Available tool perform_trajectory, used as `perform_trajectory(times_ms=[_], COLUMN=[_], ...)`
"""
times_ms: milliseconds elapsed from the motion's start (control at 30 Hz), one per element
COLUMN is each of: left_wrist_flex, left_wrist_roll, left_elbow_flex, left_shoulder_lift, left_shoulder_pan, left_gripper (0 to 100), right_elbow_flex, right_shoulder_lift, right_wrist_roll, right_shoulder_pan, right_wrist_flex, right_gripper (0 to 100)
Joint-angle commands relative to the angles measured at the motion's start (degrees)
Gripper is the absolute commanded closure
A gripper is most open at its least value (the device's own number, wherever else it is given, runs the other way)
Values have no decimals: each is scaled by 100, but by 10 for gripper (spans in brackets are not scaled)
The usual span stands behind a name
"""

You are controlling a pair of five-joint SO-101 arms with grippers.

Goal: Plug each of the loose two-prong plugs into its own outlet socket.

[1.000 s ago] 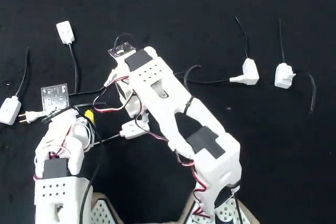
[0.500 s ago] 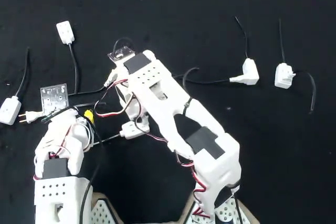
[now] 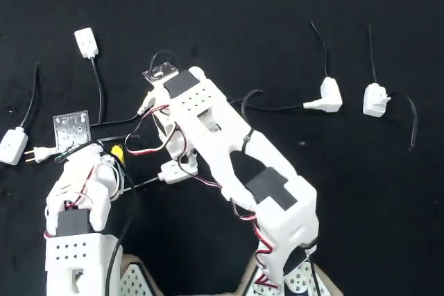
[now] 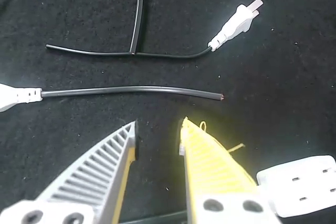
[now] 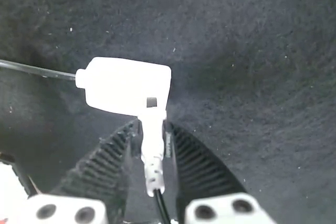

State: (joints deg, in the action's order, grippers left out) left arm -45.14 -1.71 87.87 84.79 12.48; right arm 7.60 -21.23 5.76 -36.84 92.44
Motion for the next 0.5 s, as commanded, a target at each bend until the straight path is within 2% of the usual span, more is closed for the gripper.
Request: perform_trajectory(times_ms=[0, 467], left_wrist_flex=[53, 53], left_wrist_roll=[-70, -70], left_elbow_flex=[-382, -391], left_shoulder_lift=[-18, -18], left_shoulder_pan=[84, 84], left_gripper=[855, 855], right_elbow_flex=[92, 119], right_shoulder_lift=[22, 13], right_wrist_roll=[62, 62], right_shoulder_pan=[0, -9], right_wrist_flex=[62, -18], right_gripper=[988, 988])
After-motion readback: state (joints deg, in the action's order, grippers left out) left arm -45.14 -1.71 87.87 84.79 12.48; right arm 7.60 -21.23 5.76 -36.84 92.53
